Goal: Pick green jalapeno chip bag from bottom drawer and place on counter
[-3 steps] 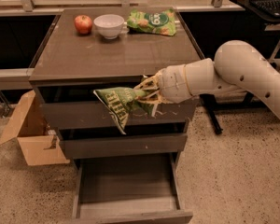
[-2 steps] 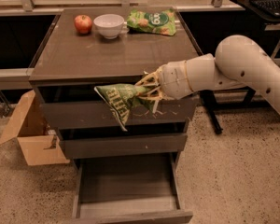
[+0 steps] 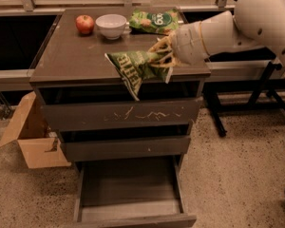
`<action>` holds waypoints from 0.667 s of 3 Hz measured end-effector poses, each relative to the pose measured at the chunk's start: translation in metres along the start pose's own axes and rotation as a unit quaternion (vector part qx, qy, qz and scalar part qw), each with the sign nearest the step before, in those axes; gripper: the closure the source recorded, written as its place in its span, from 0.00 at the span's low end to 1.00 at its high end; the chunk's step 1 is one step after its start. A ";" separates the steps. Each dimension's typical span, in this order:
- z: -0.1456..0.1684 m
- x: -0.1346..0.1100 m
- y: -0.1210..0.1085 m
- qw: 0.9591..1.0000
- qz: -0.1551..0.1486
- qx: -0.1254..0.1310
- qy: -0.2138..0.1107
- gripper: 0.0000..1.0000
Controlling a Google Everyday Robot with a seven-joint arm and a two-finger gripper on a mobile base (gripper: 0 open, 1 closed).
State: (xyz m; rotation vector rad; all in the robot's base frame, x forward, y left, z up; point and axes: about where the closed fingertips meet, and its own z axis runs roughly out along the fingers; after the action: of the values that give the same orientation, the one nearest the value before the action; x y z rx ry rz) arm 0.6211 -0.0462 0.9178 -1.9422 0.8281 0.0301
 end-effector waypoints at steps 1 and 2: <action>-0.013 0.016 -0.037 1.000 0.006 0.010 0.010 1.00; -0.012 0.070 -0.074 0.997 0.046 0.055 0.015 1.00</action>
Offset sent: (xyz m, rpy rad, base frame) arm 0.0927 -0.0354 0.0557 0.1096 -0.0082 -0.1357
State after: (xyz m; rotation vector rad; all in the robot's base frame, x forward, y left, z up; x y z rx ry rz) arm 0.7127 -0.0724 0.9569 -1.8054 0.9193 0.0094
